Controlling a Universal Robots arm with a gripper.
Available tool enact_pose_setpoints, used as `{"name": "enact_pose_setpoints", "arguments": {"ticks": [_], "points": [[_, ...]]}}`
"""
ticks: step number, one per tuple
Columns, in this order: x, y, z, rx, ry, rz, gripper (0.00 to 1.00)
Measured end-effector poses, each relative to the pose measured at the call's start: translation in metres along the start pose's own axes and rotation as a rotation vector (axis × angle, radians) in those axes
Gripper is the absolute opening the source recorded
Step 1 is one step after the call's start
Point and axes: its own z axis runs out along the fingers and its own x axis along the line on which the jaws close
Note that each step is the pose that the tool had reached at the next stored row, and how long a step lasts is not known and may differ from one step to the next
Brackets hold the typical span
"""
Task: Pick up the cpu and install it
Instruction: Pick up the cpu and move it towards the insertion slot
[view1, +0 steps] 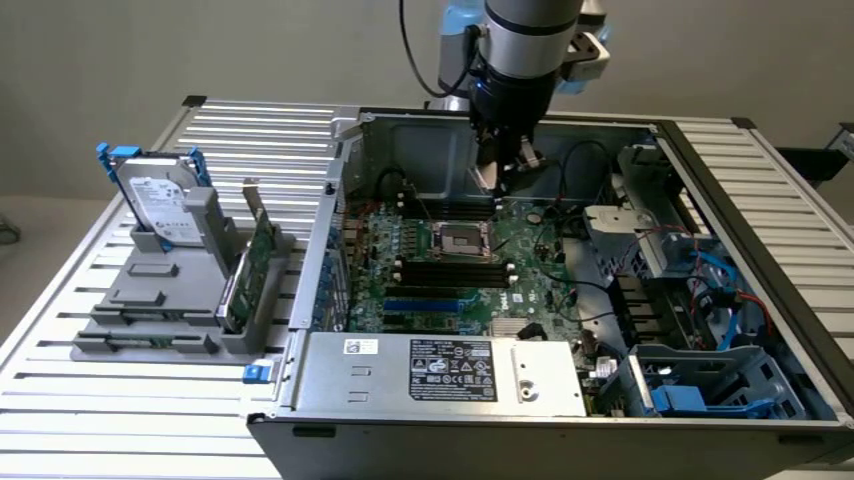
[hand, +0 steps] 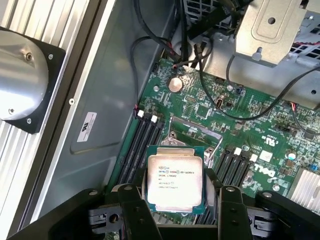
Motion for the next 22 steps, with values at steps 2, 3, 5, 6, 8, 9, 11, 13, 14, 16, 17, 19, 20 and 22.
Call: {"name": "enact_pose_setpoints", "arguments": {"ticks": [2, 3, 5, 6, 8, 9, 11, 13, 14, 16, 17, 19, 20, 22], "points": [[0.0003, -0.0007, -0.0001, -0.0041, -0.0025, 0.02, 0.55], [0.0005, -0.0013, -0.0001, -0.006, -0.0035, 0.029, 0.55], [0.001, -0.0028, -0.0001, -0.0094, -0.0055, 0.045, 0.55], [0.0013, -0.0036, -0.0001, -0.0108, -0.0063, 0.052, 0.55], [0.0018, -0.0052, -0.0002, -0.0137, -0.0081, 0.066, 0.55], [0.002, -0.0057, -0.0002, -0.015, -0.0089, 0.073, 0.55], [0.0023, -0.0066, -0.0002, -0.0174, -0.0102, 0.086, 0.55], [0.0025, -0.0074, -0.0002, -0.0197, -0.0116, 0.101, 0.55], [0.0026, -0.0077, -0.0002, -0.0205, -0.0123, 0.108, 0.55], [0.0028, -0.0082, -0.0003, -0.0219, -0.0137, 0.122, 0.55], [0.0029, -0.0083, -0.0003, -0.0222, -0.0142, 0.13, 0.55], [0.0029, -0.0084, -0.0003, -0.02, -0.0124, 0.142, 0.55], [0.003, -0.0086, -0.0004, -0.0165, -0.0084, 0.147, 0.55], [0.0032, -0.009, -0.0005, -0.0081, -0.0003, 0.154, 0.55]]}}
